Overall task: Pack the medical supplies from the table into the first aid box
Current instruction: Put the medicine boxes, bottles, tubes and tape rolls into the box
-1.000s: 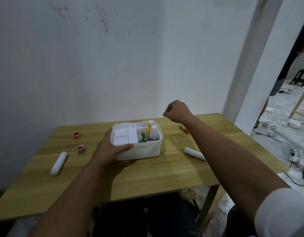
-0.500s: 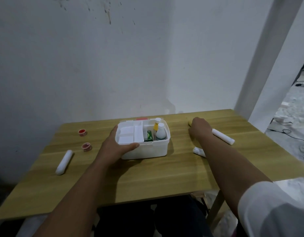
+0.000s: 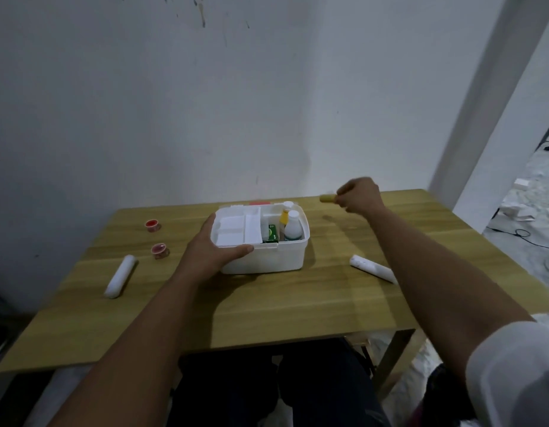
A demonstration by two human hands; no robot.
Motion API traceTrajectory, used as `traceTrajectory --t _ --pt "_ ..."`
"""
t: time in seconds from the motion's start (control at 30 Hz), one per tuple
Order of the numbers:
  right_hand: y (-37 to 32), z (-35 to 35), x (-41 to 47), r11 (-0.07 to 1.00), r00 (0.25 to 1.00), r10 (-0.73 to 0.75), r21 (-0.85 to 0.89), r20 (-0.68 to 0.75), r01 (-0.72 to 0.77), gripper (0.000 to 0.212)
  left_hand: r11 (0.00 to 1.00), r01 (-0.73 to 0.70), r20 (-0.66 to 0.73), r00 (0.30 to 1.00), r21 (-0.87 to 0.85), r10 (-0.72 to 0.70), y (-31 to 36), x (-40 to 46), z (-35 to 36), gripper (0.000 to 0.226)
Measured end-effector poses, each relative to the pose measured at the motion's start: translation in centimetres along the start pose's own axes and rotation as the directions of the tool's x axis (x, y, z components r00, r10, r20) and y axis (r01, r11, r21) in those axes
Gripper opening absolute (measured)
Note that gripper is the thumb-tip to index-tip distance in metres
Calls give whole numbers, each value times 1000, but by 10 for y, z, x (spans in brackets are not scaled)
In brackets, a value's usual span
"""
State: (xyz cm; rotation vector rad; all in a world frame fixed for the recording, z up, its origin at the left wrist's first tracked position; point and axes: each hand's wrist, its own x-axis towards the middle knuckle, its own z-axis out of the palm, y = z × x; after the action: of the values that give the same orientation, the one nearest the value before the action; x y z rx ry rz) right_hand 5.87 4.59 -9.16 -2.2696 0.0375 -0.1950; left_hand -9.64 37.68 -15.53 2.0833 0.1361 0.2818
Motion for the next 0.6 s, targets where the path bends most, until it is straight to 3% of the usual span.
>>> traceTrajectory --t 0.07,0.17,0.3,0.43,0.5,0.6 --pt "-35 -17 -4 990 995 -61 132 78 51 22 1000 -6 -1 1000 -20 6 1 -1 0 116" --pt "-87 -36 -19 970 941 -218 168 259 178 29 998 -25 2 1000 -51 25 6 -3 1 110" --pt "-130 -25 -38 920 812 -308 -61 495 387 21 998 -35 -4 999 -47 34 5 0 4 105" --pt "-147 12 -57 683 725 -330 -377 605 625 21 998 -24 4 1000 -50 24 1 3 4 107" --pt "-145 31 -64 565 718 -313 -486 622 667 21 999 -19 12 1000 -49 19 -1 3 3 109" --pt "-141 49 -72 471 735 -283 -579 616 666 16 999 -2 20 1000 -32 3 -2 3 2 116"
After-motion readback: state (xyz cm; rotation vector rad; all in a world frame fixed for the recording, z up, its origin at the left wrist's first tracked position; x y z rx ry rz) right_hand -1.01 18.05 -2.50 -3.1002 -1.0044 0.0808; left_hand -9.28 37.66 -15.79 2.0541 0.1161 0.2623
